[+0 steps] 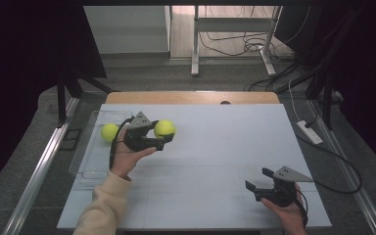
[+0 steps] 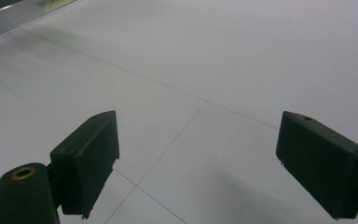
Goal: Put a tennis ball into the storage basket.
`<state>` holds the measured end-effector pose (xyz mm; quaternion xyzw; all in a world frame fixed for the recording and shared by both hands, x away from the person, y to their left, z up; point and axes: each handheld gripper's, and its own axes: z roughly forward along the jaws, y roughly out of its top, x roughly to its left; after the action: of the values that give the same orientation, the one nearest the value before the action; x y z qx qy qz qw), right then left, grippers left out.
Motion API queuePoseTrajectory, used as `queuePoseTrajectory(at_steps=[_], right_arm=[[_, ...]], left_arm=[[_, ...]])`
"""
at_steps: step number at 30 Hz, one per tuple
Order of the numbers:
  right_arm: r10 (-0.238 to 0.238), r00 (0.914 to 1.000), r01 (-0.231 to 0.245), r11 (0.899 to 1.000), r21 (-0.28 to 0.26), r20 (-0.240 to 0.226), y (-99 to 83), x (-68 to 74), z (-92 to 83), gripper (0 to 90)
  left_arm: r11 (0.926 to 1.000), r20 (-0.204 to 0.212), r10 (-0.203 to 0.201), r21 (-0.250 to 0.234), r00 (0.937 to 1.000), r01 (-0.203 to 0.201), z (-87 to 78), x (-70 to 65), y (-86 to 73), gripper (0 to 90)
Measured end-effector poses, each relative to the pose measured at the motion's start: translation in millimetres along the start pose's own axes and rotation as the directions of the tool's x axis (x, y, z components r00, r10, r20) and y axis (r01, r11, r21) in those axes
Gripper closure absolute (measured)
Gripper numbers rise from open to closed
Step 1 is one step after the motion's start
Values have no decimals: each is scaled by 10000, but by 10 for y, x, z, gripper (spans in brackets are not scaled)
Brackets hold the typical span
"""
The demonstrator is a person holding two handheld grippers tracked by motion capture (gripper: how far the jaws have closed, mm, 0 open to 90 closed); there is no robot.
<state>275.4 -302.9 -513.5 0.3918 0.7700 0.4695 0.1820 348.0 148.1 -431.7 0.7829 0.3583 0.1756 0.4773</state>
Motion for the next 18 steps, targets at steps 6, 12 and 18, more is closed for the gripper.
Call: queuePoseTrajectory(at_steps=[6, 12, 18], right_arm=[[16, 10000, -16, 10000, -5, 0, 0, -2, -1, 133], [58, 10000, -58, 10000, 8, 11, -3, -3, 0, 132], [24, 10000, -24, 10000, 44, 28, -4, 1, 5, 133]], left_arm=[[9999, -63, -68, -108, 10000, 68, -61, 33, -14, 274], [9995, -101, -187, -255, 9998, 185, -118, 56, -28, 274], [9993, -179, -244, -291, 9995, 239, -182, 112, -56, 273]])
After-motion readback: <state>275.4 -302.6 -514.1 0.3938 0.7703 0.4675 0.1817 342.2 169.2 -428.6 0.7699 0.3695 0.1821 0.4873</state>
